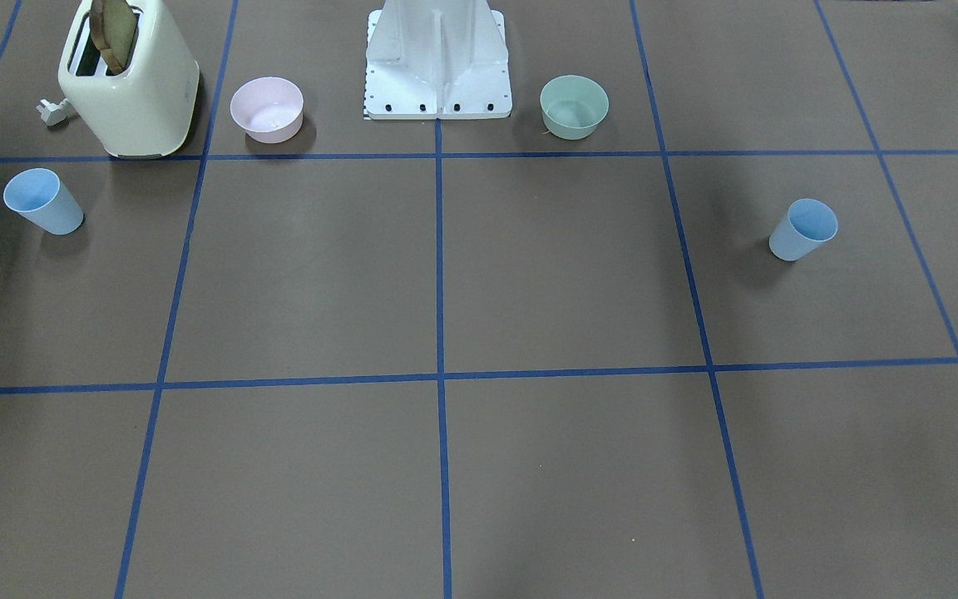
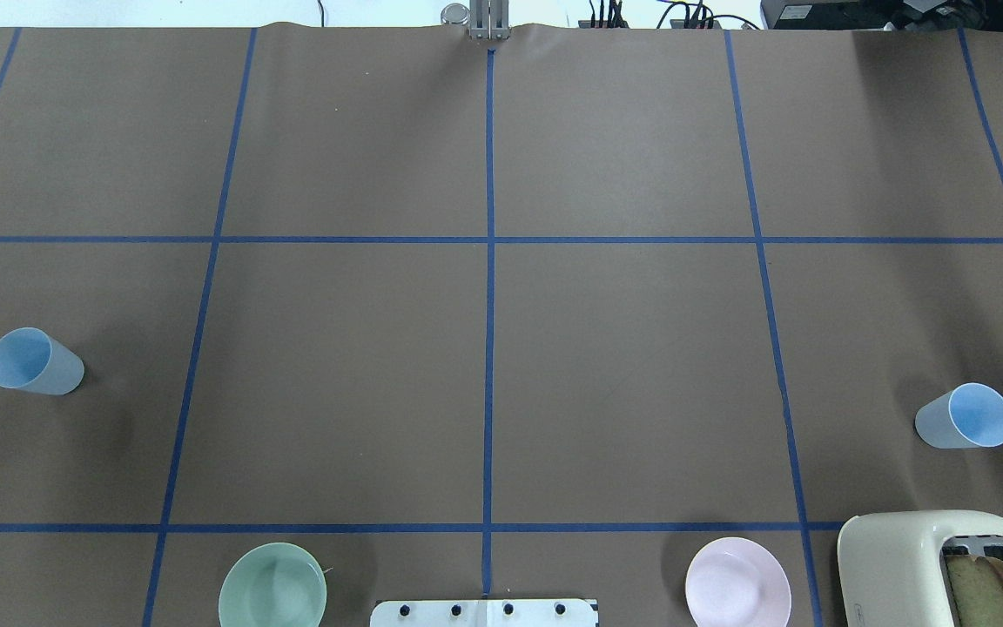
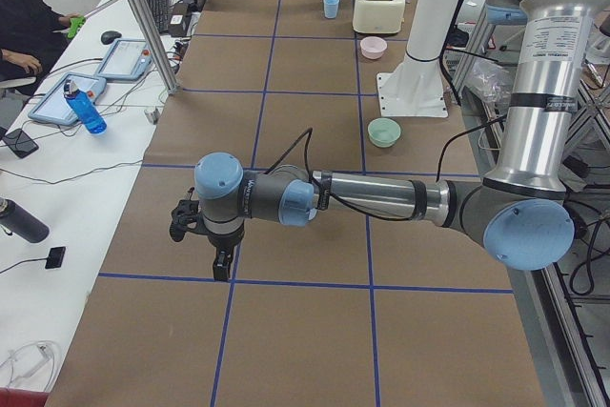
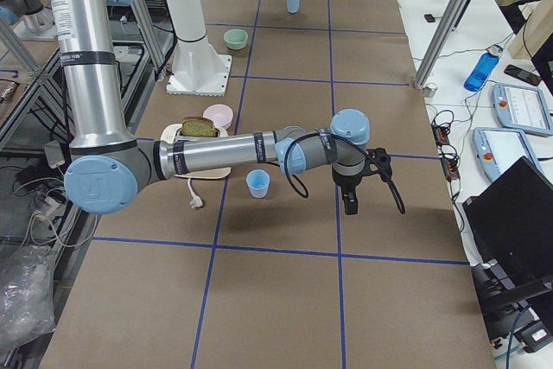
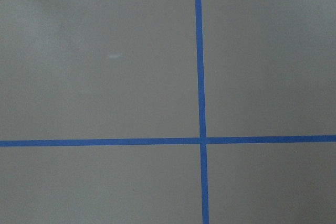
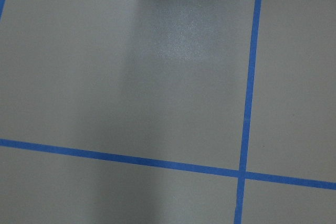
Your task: Stack blue cups with both arms
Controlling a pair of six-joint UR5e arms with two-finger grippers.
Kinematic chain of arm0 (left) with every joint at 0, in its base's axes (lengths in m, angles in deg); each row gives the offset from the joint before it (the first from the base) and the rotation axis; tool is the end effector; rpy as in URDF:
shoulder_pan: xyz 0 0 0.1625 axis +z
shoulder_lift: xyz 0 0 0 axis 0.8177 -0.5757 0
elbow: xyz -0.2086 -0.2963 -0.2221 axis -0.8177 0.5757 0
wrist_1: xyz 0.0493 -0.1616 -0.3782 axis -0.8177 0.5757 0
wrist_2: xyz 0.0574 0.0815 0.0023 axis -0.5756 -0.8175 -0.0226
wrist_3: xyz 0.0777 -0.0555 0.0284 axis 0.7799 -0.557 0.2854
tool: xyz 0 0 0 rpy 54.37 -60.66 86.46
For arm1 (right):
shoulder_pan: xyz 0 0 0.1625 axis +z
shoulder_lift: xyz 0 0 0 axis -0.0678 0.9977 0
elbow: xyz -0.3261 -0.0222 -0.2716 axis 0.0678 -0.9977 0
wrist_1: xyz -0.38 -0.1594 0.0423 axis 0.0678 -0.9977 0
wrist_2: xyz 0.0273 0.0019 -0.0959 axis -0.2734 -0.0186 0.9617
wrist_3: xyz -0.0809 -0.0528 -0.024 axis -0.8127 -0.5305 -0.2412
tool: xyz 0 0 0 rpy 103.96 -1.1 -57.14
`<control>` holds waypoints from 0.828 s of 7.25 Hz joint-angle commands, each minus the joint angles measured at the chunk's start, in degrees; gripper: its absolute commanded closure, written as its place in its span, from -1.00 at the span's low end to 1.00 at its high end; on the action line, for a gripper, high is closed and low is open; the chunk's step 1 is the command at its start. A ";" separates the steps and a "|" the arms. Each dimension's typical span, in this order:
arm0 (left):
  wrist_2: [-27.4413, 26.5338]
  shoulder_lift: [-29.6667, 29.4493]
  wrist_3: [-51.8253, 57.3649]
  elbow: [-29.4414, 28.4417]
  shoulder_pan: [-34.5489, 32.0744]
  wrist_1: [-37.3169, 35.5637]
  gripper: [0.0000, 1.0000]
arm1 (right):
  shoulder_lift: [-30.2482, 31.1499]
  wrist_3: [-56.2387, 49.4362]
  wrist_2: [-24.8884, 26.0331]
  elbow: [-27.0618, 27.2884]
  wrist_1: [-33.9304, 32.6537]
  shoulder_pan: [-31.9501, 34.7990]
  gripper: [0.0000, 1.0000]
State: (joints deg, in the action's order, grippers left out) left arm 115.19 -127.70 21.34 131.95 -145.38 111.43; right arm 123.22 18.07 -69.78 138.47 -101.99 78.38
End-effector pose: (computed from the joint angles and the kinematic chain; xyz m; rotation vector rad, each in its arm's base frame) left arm -0.0721 -0.5468 0.6072 0.1374 0.7326 -0.0225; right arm -0.0078 -0.5581 0.5607 0.1952 -0.7600 -0.0586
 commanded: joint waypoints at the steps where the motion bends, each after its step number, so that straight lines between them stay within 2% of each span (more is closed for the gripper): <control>1: 0.23 1.26 0.00 1.46 0.00 0.30 -0.95 | -0.26 0.35 -0.01 0.00 -0.09 0.00 -1.00; 4: 1.54 4.16 -0.09 7.87 0.17 0.04 -0.95 | 1.74 4.20 0.18 1.22 0.52 -0.97 -1.00; 5: 3.73 4.26 -5.05 9.11 0.70 0.91 -0.95 | 6.54 6.57 0.00 5.67 1.40 -1.32 -1.00; 6: 3.49 5.91 -7.54 10.86 3.14 4.23 -0.96 | 9.55 8.25 -1.31 8.41 3.58 -1.58 -1.00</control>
State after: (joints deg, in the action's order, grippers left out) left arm 117.97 -123.21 17.42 140.71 -144.30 112.84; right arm 128.54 23.96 -69.94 143.08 -100.41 77.14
